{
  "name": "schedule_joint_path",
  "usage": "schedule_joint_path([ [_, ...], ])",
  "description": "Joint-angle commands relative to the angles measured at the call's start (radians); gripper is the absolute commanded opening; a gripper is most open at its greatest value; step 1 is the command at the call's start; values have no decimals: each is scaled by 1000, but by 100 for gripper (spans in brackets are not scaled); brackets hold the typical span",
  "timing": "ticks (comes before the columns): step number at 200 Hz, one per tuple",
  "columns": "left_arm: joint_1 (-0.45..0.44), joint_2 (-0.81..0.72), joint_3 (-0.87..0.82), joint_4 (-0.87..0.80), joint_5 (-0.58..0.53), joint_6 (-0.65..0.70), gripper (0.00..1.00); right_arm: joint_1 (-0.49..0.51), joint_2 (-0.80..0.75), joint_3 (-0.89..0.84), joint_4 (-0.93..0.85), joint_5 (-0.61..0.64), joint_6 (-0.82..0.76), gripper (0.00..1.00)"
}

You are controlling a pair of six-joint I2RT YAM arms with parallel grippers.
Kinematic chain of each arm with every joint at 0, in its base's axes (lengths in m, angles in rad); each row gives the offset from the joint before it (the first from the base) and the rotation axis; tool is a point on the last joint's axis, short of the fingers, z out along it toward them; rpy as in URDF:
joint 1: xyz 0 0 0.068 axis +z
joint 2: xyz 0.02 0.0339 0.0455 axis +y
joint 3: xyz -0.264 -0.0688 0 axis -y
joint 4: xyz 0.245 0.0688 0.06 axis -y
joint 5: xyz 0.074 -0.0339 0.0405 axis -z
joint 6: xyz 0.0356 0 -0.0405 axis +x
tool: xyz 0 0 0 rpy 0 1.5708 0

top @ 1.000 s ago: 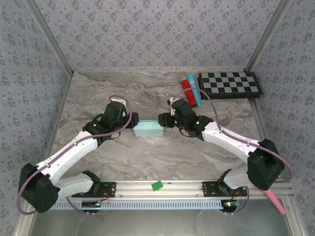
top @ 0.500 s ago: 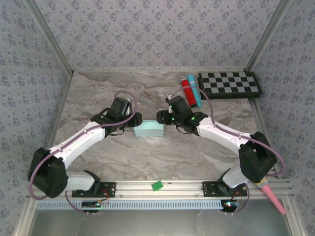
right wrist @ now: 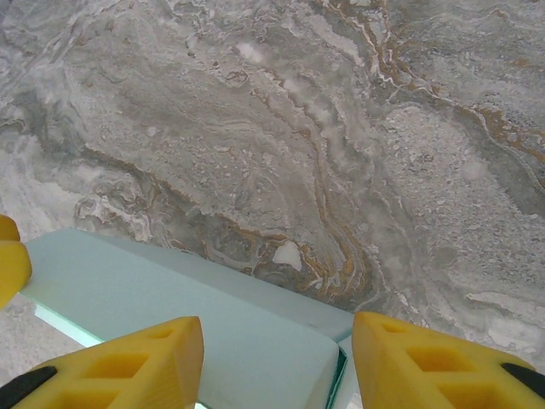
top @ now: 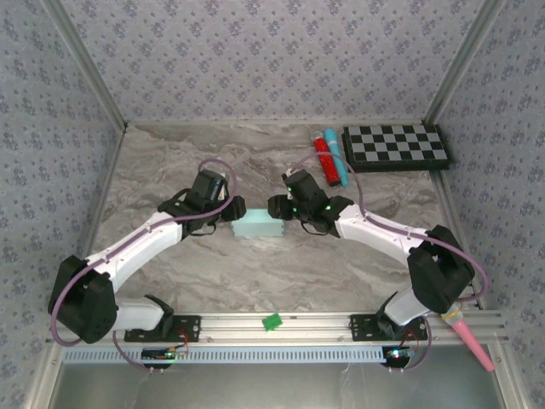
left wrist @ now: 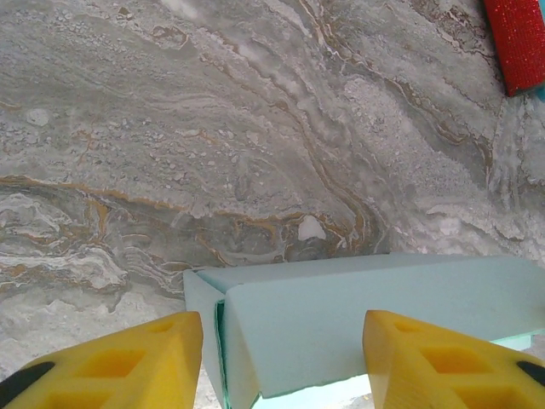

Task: Fold the paper box

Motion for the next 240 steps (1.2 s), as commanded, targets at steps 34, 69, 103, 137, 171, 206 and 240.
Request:
schedule_joint_path([
  [34,-1,4,-64,-21,-1,-13,49,49,36,-20,-4,136,-1,50],
  [69,-5,-13,-101,-24,-10,-21,48,60,35,-46,1,144,9,49],
  [103,-5,-23,-132,-27,-18,-28,48,64,30,-75,-3,153,23,48],
  [137,-6,-23,-150,-26,-27,-29,48,69,25,-100,-14,167,38,45],
  [171,-9,-17,-169,-23,-35,-35,48,70,19,-123,-31,187,57,43],
  [206,-15,-19,-190,-22,-53,-45,47,73,7,-143,-28,205,68,43],
  [240,-19,-17,-197,-23,-60,-49,46,76,-13,-123,-12,218,38,47],
])
